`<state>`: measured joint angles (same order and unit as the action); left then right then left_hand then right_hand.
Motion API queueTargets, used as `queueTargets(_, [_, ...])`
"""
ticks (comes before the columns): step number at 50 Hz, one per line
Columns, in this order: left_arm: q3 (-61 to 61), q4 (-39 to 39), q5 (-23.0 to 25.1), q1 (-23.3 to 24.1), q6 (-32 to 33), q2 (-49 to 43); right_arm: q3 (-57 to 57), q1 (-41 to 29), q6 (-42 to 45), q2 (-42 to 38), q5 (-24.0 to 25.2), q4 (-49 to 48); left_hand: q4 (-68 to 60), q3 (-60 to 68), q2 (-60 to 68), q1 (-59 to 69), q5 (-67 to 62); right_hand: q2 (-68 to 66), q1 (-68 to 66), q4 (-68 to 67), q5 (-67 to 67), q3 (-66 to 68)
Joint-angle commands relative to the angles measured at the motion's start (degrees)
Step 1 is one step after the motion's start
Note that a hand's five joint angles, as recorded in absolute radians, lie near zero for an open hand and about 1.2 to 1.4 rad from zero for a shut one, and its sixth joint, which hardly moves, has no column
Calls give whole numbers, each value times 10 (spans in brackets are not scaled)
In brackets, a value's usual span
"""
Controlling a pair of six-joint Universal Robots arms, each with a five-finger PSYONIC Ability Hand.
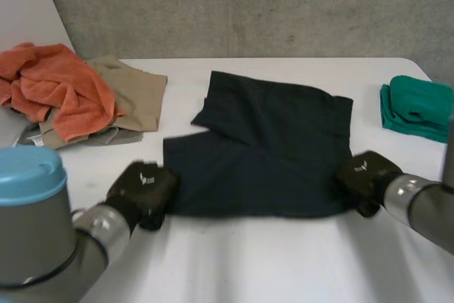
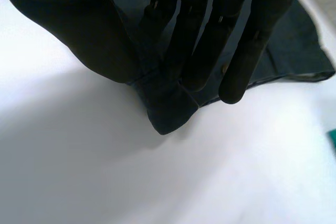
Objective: Fold the laundry.
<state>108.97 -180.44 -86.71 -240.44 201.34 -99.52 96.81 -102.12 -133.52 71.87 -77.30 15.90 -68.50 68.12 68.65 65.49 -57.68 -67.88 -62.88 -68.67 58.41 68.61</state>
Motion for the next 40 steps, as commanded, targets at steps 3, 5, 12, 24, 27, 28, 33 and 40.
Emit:
queueTargets(3, [27,242,-2,60,46,63,10,54,128,70,41,297,-115,119,114,145,-123,-121,-171,-113,116,114])
queueTargets(5, [21,302,3,83,48,62,15,66,162,76,65,346,-115,119,114,145,-123,-121,-171,-113,116,114])
queueTargets(12, [-40,300,4,107,55,22,-3,100,201,70,96,360,-115,119,114,145,-123,-121,-171,-113,116,114])
queueTargets(24, [-367,37,-57,40,56,-197,-112,75,-51,-22,64,75,-115,119,114,145,-123,-121,-171,-113,116,114])
queueTargets(27, [-445,2,-59,32,56,-251,-121,64,-82,-36,44,6,-115,119,114,145,-123,-121,-171,-113,116,114])
queueTargets(28, [-493,-17,-60,28,60,-285,-124,56,-94,-45,29,-41,-115,119,114,145,-123,-121,-171,-113,116,114])
queueTargets(33, [-628,-58,-63,23,71,-390,-133,39,-98,-84,-26,-190,-115,119,114,145,-123,-121,-171,-113,116,114])
queueTargets(40, [-761,-98,-63,21,88,-514,-158,20,-58,-157,-69,-329,-115,119,114,145,-123,-121,-171,-113,116,114])
